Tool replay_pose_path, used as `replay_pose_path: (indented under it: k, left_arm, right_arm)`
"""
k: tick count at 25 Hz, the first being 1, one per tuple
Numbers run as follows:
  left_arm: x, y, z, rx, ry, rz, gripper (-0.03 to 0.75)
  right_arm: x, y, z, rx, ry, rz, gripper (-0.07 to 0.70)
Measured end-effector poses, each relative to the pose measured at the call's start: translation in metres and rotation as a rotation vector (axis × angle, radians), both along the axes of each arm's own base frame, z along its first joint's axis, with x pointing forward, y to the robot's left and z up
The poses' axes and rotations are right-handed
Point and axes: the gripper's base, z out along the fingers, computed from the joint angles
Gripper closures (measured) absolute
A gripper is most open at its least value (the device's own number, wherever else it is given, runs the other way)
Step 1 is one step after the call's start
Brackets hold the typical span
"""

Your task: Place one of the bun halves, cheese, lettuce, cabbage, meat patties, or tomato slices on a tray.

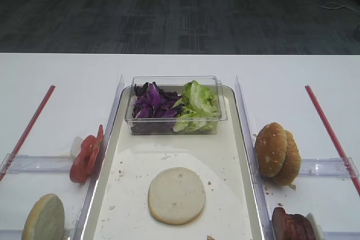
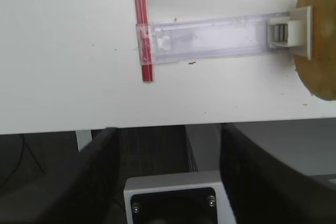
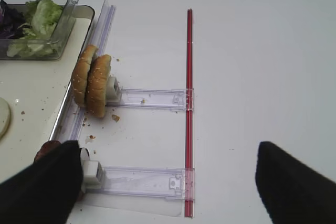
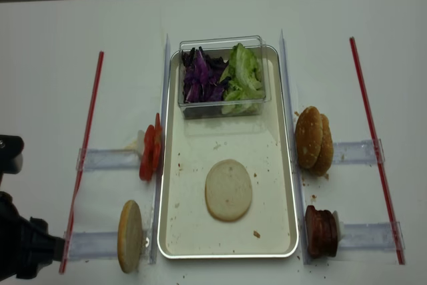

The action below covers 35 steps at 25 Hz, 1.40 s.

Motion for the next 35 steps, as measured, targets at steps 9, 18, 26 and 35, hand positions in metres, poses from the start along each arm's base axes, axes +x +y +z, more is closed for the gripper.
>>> replay_pose_path:
  k: [9,18,26,35]
  left_arm:
    - [-0.025,0.0,-0.008,0.0,-0.13,-0.002,0.293]
    - [-0.036,0.0,-0.004,-0.003,-0.233,0.004,0.293]
    - [-0.048,0.0,0.002,-0.003,-0.324,0.004,0.293]
    - [-0.069,0.0,0.009,-0.004,-0.475,0.004,0.293]
  right_arm:
    - [0.0,0.0,0.0,0.001,0.0,-0.001,-0.026]
    - [0.0,0.0,0.0,0.001,0.002,-0.001,-0.026]
    - [0.0,0.0,0.0,0.001,0.002,-0.001,-0.026]
    - [0.0,0.0,0.0,0.001,0.002,-0.001,-0.026]
